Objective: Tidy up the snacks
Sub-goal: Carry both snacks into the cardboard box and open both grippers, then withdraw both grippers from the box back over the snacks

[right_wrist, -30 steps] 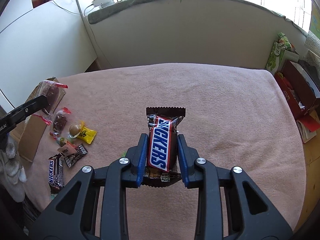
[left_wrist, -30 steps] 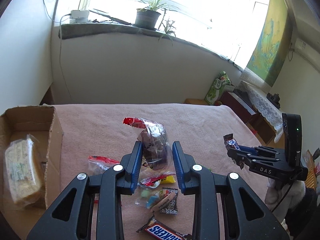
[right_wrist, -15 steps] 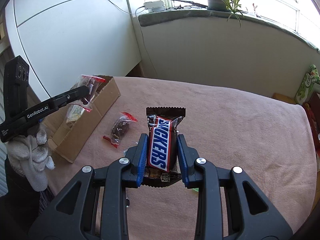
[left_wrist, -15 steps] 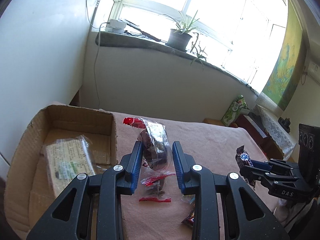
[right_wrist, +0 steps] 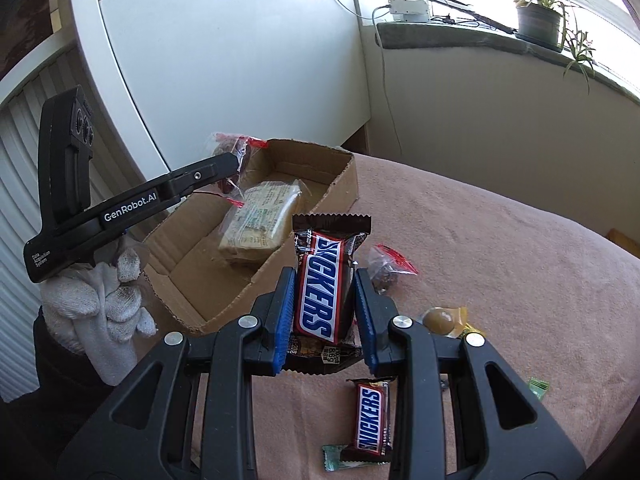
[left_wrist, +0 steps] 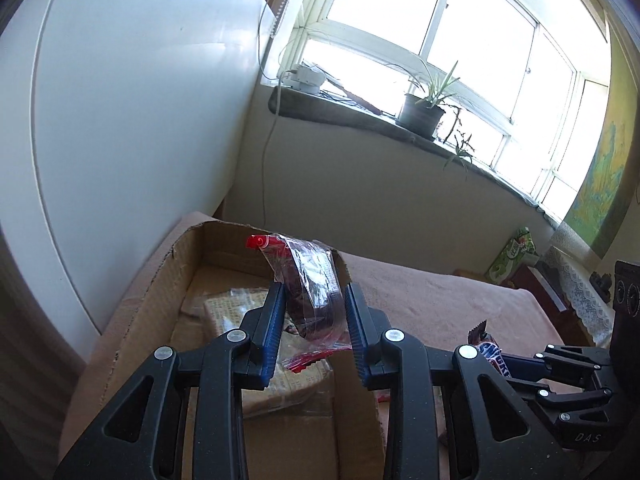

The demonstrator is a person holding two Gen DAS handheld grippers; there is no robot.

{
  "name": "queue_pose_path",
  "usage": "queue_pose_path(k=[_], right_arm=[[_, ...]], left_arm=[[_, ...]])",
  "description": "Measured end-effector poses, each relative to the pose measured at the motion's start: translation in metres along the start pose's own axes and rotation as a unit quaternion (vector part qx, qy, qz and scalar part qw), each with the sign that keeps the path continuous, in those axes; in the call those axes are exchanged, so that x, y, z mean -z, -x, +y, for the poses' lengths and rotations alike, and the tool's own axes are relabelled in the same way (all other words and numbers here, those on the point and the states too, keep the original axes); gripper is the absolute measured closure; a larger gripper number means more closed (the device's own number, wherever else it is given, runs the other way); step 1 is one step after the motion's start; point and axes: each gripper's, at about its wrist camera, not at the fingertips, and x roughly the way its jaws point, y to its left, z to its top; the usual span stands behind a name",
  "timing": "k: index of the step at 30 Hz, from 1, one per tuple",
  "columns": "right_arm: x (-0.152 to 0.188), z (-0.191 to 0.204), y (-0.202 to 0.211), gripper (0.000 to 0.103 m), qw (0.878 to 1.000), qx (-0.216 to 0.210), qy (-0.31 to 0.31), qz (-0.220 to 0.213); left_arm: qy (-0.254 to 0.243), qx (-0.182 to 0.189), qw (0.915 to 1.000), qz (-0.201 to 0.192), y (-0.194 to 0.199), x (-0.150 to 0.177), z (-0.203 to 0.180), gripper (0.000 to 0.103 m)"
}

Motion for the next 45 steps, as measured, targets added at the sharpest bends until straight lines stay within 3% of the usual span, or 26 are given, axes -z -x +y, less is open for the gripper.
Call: queue_pose_path(k=[17, 33, 40, 45], right_arm=[[-0.016, 0.077, -0.062, 0.073, 0.996, -0.061, 0.056, 0.036], [-0.014, 0.082, -0.075, 0.073, 0.995, -0.070, 0.061, 0.046], [-0.015, 0.081, -0.069, 0.047, 0.995, -0.065, 0.064, 0.033], [-0.015, 0.078, -0.061, 0.046, 0.996, -0.058, 0.063, 0.028]], left_arm=[[0.030, -0.064, 0.9975, 0.000, 0.005, 0.005, 0.044, 0.074], [0.029, -0.068, 0.9972, -0.001, 0.006, 0.003, 0.043, 0.072], [0.035, -0.067, 0.9971, -0.003, 0.007, 0.002, 0.046, 0.072], [0.035, -0.063, 0.9974, -0.005, 0.009, 0.001, 0.044, 0.072]])
